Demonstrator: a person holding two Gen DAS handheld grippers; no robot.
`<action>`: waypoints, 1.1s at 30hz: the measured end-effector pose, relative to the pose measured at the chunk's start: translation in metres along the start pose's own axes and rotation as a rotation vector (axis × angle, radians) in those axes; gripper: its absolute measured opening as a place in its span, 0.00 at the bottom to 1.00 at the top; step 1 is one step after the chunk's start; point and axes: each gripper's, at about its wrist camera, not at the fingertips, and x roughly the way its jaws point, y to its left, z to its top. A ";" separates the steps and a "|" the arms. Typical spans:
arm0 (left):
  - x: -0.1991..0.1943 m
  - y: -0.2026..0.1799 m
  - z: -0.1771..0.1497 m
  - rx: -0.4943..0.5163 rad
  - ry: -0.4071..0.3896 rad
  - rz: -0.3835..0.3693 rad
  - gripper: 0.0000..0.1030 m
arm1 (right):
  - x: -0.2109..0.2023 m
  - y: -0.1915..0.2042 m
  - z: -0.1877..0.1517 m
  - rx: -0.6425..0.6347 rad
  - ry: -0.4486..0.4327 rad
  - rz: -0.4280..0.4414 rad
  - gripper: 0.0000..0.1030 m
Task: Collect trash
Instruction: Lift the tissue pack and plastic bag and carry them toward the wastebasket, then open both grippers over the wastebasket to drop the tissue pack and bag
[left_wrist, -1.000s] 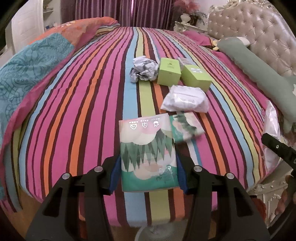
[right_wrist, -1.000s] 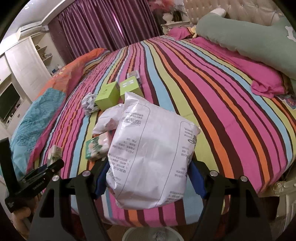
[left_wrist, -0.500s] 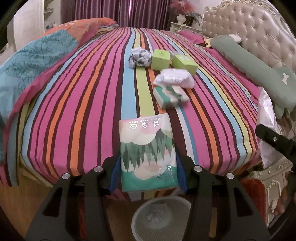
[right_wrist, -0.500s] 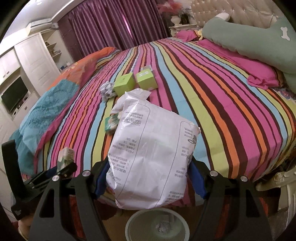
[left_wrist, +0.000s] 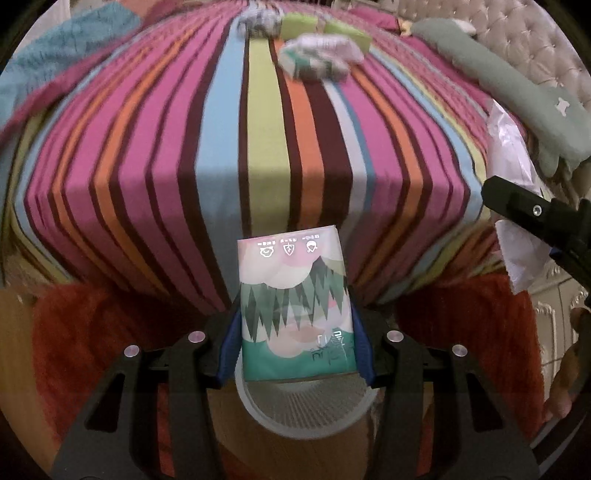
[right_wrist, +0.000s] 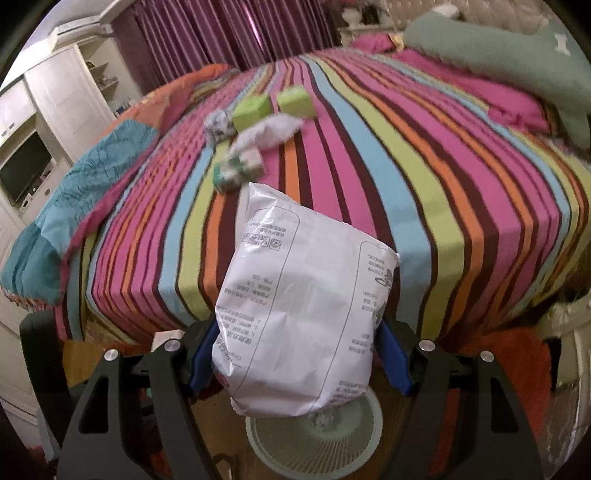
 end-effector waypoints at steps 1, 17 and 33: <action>0.004 -0.001 -0.003 -0.002 0.020 -0.004 0.48 | 0.003 -0.001 -0.004 0.008 0.014 -0.005 0.68; 0.087 0.010 -0.037 -0.069 0.347 0.017 0.48 | 0.098 -0.027 -0.078 0.167 0.441 -0.030 0.67; 0.154 0.013 -0.069 -0.127 0.629 0.016 0.49 | 0.166 -0.044 -0.126 0.292 0.788 -0.087 0.68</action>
